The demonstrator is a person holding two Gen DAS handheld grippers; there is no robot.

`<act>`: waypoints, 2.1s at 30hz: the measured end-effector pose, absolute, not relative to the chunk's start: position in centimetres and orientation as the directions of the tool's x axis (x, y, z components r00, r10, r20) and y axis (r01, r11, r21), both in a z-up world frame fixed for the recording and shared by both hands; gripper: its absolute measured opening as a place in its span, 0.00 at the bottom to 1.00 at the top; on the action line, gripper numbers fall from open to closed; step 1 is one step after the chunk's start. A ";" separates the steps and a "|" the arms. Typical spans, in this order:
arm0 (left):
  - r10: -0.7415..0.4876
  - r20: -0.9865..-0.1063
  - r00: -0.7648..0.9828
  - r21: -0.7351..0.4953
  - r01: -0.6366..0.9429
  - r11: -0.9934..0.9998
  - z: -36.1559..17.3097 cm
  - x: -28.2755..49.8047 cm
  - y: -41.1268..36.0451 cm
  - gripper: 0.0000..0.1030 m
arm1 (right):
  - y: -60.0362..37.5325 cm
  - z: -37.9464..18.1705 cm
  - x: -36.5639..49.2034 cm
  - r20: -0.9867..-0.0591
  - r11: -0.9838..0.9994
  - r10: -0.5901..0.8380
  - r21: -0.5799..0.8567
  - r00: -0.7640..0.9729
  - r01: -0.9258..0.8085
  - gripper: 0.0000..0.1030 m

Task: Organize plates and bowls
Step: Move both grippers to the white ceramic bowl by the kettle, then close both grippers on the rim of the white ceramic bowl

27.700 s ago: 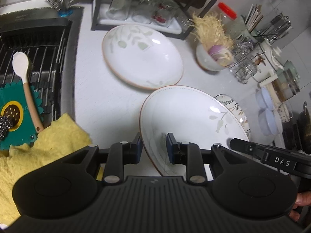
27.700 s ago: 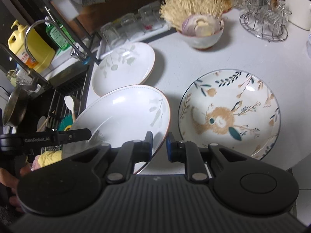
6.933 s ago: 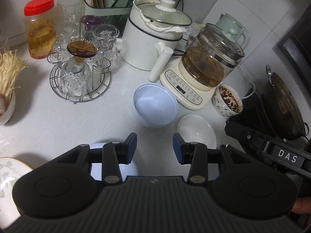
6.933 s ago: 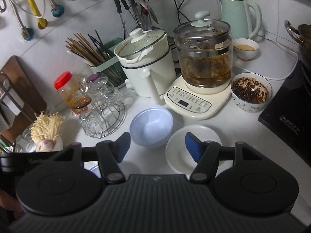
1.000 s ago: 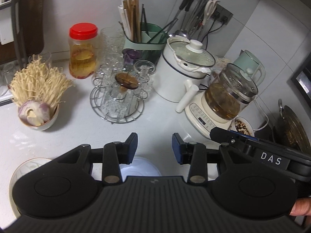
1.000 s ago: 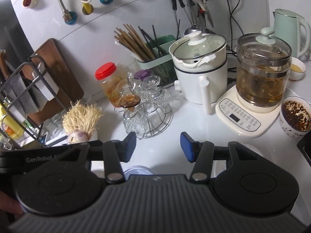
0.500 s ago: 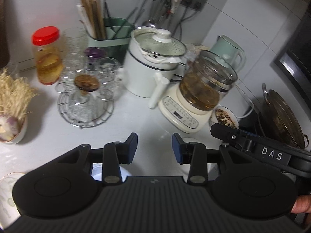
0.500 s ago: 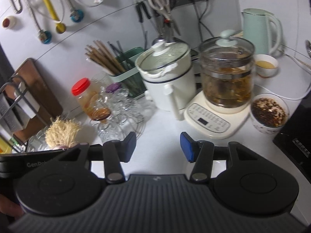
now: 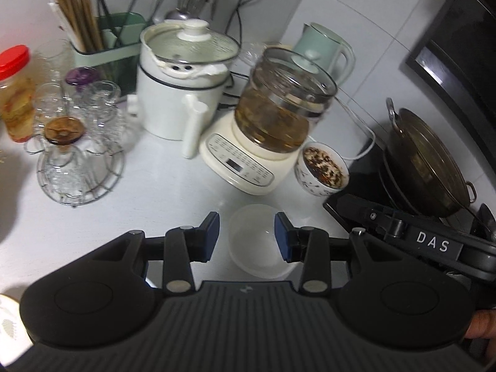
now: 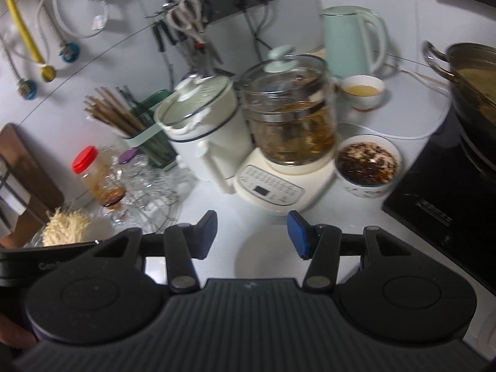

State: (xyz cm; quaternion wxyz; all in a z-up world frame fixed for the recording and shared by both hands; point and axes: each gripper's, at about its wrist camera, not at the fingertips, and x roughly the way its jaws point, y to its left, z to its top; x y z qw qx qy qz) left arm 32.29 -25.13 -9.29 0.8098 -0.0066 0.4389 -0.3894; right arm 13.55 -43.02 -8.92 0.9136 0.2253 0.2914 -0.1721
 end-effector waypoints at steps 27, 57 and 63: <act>-0.558 -0.822 0.117 -0.375 0.627 0.683 -15.7 37.2 -33.7 0.45 | -51.4 -16.0 15.0 -0.722 0.671 -0.172 0.412 0.670 0.617 0.64; -0.486 -0.873 0.045 -0.385 0.549 0.742 -23.5 40.0 -35.7 0.11 | -52.0 -24.7 18.0 -0.797 0.602 0.147 0.542 0.586 0.586 0.14; -0.494 -0.868 0.056 -0.379 0.567 0.731 -23.0 39.6 -35.5 0.08 | -51.6 -24.6 17.5 -0.793 0.600 0.141 0.545 0.593 0.586 0.12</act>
